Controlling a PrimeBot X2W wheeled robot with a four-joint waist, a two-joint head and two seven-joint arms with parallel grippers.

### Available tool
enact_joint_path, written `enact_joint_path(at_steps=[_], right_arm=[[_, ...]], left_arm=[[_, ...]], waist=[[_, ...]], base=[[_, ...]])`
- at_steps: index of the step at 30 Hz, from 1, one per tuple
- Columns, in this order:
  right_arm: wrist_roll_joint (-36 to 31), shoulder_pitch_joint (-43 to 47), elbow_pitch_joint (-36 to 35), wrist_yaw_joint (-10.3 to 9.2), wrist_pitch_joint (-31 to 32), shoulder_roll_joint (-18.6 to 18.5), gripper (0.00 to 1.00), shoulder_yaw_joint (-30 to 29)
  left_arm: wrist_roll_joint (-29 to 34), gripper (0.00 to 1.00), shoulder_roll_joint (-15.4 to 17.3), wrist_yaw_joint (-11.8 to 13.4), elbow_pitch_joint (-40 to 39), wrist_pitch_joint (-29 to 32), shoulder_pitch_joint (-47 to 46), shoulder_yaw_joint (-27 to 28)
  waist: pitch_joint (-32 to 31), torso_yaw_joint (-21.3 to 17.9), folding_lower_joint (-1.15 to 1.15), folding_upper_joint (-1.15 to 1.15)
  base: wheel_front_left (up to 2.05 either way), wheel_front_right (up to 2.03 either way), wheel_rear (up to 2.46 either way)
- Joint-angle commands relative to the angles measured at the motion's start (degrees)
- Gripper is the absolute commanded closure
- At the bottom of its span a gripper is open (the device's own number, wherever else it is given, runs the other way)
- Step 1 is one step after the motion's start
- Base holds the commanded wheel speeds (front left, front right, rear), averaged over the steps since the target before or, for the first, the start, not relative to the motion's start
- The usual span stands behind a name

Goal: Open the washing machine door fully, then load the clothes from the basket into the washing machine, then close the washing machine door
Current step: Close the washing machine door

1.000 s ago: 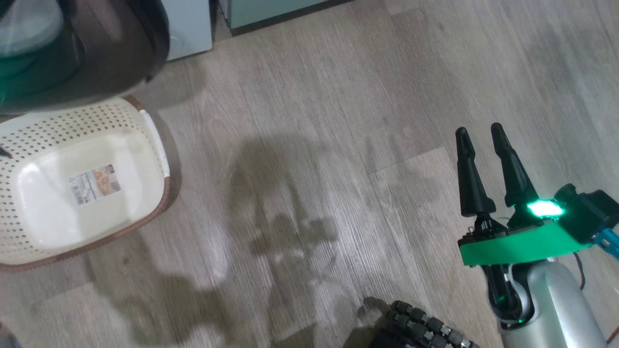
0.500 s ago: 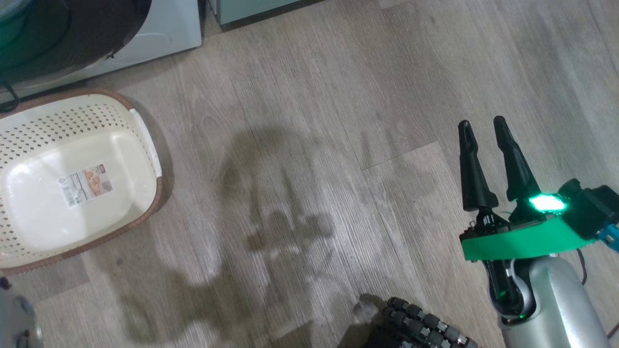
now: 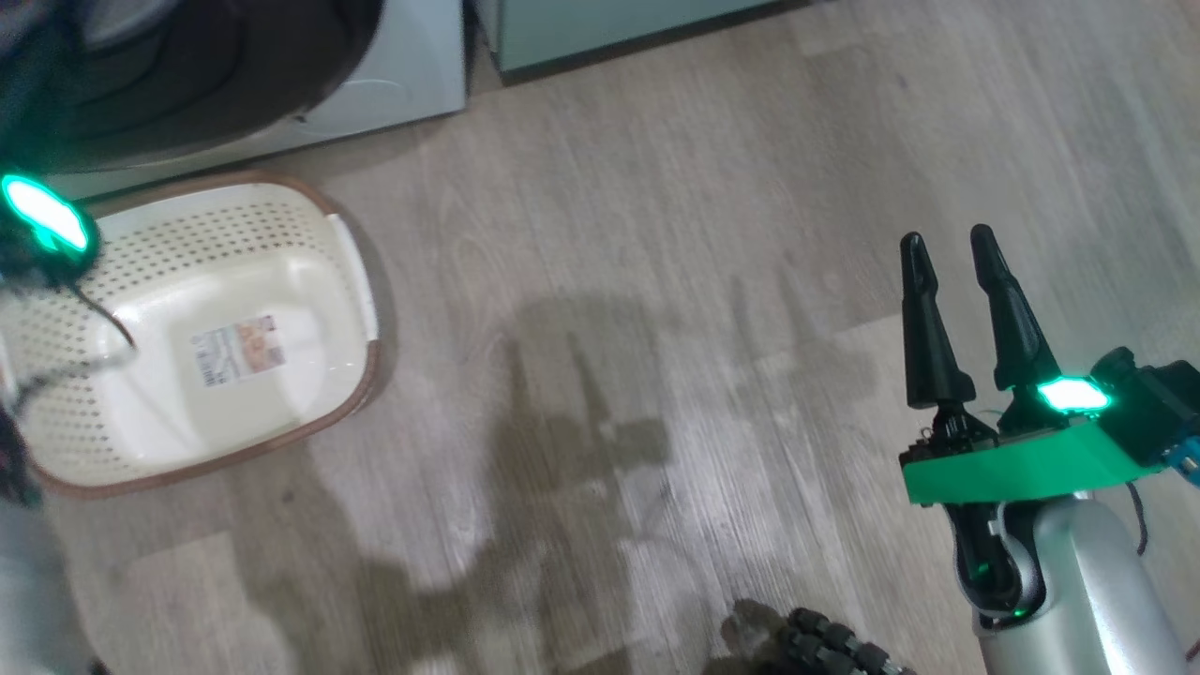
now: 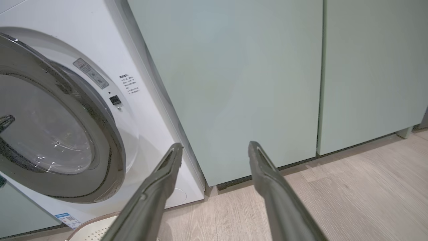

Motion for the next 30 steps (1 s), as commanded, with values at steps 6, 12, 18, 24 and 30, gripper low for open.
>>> enact_joint_path(at_steps=[6,12,18,24,30], right_arm=[[-2.1,-0.6,-0.9,0.0,-0.5,-0.3,0.0,1.2],[-3.6,-0.7,0.4,0.0,-0.5,-0.3,0.0,1.5],[-5.2,0.0,1.5,0.0,-0.5,-0.3,0.0,1.1],[-6.7,0.3,2.1,0.0,0.7,-0.3,0.0,0.1],[-7.6,0.6,1.7,0.0,2.0,-0.3,0.0,-0.5]], left_arm=[[-1.9,0.0,-3.4,-3.1,-7.7,-1.9,9.2,4.5],[-2.3,0.0,-8.8,-4.8,-11.3,-7.3,16.9,7.5],[-4.5,0.0,-11.0,-6.0,-13.3,-14.2,24.1,7.9],[-6.1,0.0,-11.2,-6.3,-16.2,-23.7,30.8,4.2],[-3.0,0.0,-11.2,-6.3,-19.7,-31.1,34.2,1.4]], waist=[[-1.9,4.9,0.0,0.0],[-3.8,7.9,0.0,0.0],[-6.1,10.8,0.0,0.0],[-8.3,13.6,0.0,0.0],[-10.3,15.2,0.0,0.0]], base=[[0.0,0.0,0.0],[0.0,0.0,0.0],[0.0,0.0,0.0],[0.0,0.0,0.0],[0.0,0.0,0.0]])
